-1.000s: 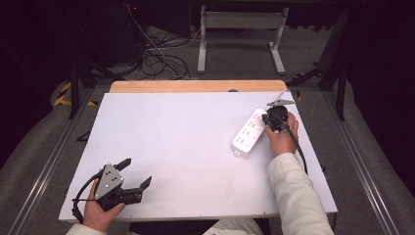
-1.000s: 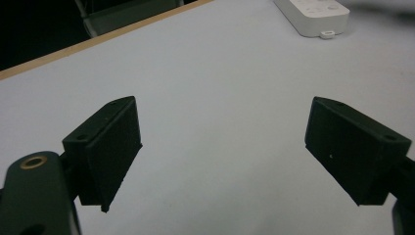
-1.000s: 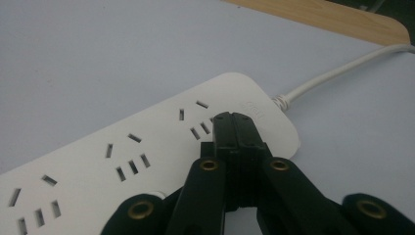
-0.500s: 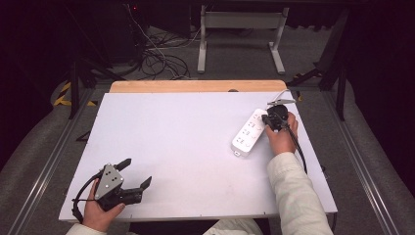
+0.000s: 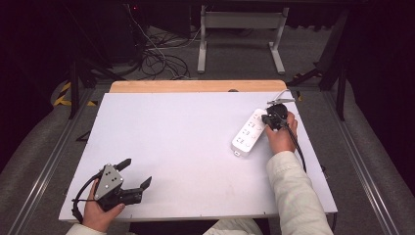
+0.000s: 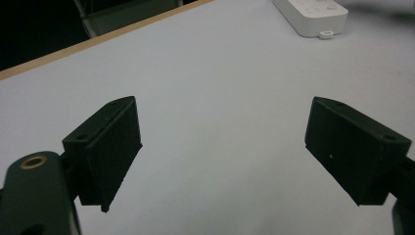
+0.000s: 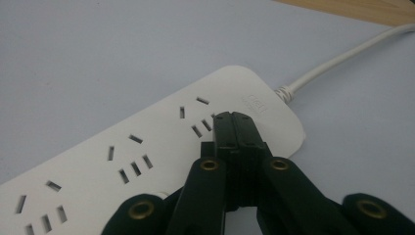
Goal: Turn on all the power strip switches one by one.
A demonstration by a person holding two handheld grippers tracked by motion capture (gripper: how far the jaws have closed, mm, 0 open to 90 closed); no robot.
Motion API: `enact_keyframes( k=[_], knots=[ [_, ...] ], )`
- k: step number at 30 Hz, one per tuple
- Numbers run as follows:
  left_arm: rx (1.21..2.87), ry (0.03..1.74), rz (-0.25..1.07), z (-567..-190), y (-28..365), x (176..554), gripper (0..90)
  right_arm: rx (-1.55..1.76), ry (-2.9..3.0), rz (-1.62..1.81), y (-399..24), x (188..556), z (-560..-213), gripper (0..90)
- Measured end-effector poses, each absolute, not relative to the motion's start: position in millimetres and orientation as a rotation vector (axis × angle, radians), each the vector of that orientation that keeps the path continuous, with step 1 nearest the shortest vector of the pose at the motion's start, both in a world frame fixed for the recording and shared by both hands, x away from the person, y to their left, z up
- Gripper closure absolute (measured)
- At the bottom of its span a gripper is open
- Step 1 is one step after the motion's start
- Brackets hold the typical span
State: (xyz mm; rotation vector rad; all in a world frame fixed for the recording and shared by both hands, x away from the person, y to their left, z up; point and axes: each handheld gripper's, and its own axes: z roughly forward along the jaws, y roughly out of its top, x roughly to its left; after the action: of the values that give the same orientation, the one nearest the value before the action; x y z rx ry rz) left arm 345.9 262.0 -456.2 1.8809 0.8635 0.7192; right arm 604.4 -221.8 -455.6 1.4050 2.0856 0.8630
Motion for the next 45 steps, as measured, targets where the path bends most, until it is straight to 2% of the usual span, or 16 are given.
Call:
enact_keyframes(
  k=[11,20,42,43,45],
  knots=[
    [1.877,0.871,0.719,-456,263,346,13.7,1.355,2.092,0.846,-218,604,-456,90.0],
    [1.882,0.871,0.710,-457,261,350,13.8,1.297,2.064,1.033,-223,583,-435,90.0],
    [1.879,0.868,0.714,-456,261,348,13.7,1.225,2.089,1.095,-231,557,-405,90.0],
    [1.878,0.868,0.713,-456,261,348,13.7,1.211,2.090,1.097,-231,553,-403,88.7],
    [1.879,0.867,0.713,-456,261,348,13.7,1.186,2.086,1.136,-232,547,-398,77.8]
  ],
)
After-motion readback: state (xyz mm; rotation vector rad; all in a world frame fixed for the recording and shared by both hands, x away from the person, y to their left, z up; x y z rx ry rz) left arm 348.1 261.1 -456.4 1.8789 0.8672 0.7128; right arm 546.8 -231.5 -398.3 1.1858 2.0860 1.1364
